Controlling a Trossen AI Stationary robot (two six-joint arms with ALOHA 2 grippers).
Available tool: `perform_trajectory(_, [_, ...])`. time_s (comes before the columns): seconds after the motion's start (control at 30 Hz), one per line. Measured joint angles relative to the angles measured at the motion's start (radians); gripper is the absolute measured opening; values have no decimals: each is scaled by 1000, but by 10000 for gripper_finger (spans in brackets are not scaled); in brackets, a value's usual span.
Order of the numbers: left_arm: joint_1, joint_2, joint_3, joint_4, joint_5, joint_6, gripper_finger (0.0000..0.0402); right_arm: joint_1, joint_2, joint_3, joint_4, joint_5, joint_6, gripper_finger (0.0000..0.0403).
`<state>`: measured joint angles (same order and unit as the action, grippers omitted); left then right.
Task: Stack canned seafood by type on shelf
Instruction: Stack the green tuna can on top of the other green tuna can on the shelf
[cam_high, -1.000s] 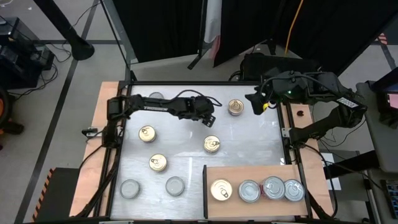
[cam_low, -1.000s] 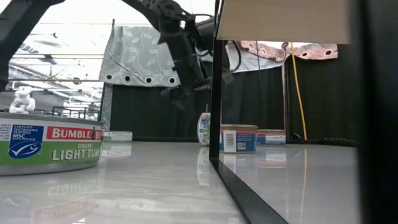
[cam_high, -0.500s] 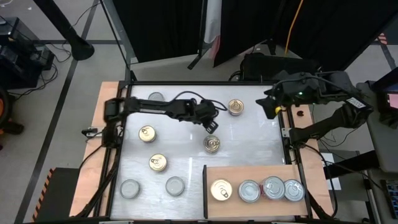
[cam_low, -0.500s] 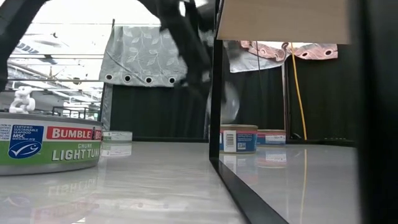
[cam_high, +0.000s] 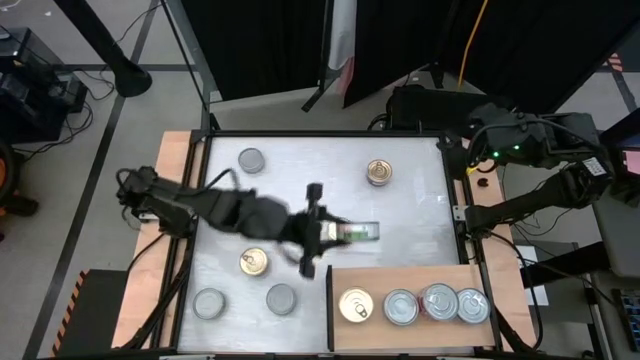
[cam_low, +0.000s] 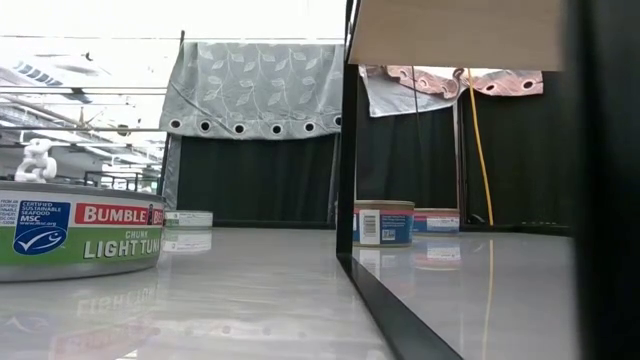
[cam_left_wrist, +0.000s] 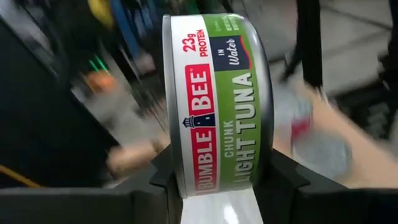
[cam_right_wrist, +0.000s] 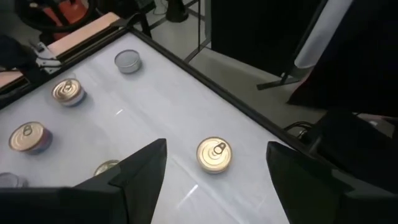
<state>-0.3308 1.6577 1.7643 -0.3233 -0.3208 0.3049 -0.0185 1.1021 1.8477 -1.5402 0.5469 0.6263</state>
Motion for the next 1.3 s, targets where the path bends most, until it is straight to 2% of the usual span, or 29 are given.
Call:
perform_trajectory(0.07, [-51, 35, 54, 87, -87, 78, 145, 0, -4, 0, 0, 3, 15, 267])
perform_trajectory(0.17, [-94, 108, 147, 92, -178, 178, 148, 0, -4, 0, 0, 8, 26, 267])
perform_trajectory(0.4, [-113, 282, 270, 57, -117, 318, 150, -10, 7, -1, -10, 12, 48, 267])
perform_trajectory(0.63, [-132, 396, 282, 45, -99, 588, 151, -16, 7, -66, -17, 0, 150, 267])
perform_trajectory(0.73, [-132, 436, 281, 45, -98, 685, 151, -16, 8, -92, -15, -45, 227, 267])
perform_trajectory(0.93, [-128, 486, 281, 35, -70, 707, 152, 20, 7, -104, 32, -160, 349, 267])
perform_trajectory(1.13, [-100, 506, 281, -49, -43, 706, 155, 52, 10, -103, 131, -152, 378, 267])
perform_trajectory(1.3, [-79, 526, 280, -54, 9, 707, 161, 53, 22, -103, 220, -125, 348, 267])
